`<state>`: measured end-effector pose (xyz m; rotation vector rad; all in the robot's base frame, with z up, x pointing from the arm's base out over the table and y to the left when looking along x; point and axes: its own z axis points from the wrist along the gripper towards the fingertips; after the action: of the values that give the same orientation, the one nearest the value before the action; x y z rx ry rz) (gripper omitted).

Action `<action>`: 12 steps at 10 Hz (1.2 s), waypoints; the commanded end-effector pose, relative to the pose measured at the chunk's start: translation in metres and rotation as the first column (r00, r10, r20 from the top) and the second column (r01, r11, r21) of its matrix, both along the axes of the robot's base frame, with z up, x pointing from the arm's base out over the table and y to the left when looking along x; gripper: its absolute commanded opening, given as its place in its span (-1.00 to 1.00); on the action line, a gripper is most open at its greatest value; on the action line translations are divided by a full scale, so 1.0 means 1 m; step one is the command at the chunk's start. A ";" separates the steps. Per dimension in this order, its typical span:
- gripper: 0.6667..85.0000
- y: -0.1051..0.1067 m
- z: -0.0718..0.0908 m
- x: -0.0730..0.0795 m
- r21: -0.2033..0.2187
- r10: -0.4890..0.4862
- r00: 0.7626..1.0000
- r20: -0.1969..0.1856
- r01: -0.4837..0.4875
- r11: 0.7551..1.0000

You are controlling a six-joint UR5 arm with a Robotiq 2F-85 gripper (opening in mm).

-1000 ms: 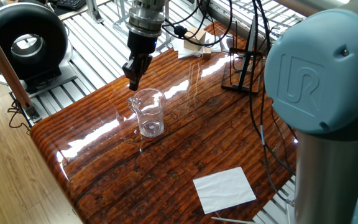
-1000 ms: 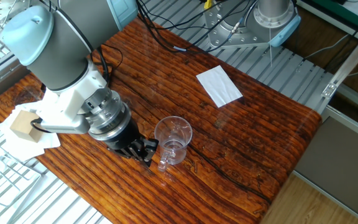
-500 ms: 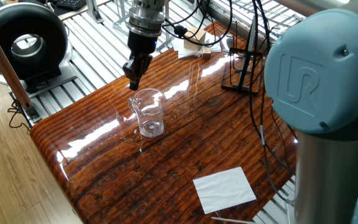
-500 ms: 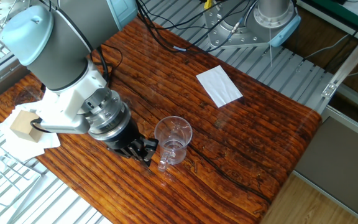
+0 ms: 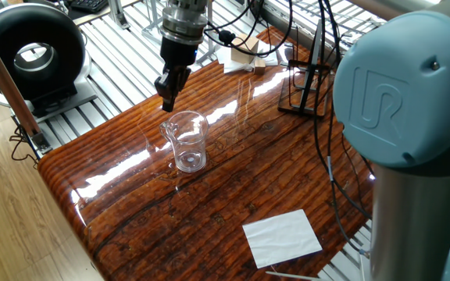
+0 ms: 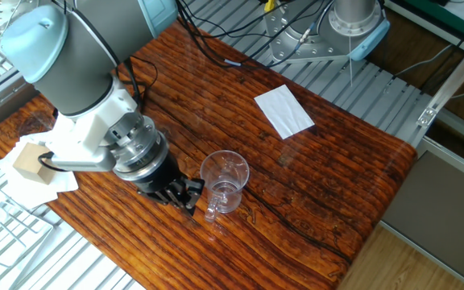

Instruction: Put the cup on the cup rack

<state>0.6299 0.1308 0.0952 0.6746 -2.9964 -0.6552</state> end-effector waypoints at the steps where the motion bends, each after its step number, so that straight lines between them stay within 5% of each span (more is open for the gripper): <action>1: -0.99 0.000 0.014 -0.006 0.021 0.046 0.999 0.001 -0.046 0.999; 6: -0.99 -0.016 0.001 -0.022 -0.032 0.127 0.992 -0.011 -0.128 0.991; 12: -0.99 -0.013 0.000 -0.023 -0.025 0.092 0.995 -0.029 -0.093 0.995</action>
<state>0.6069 0.1144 0.0930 0.8187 -2.9185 -0.5911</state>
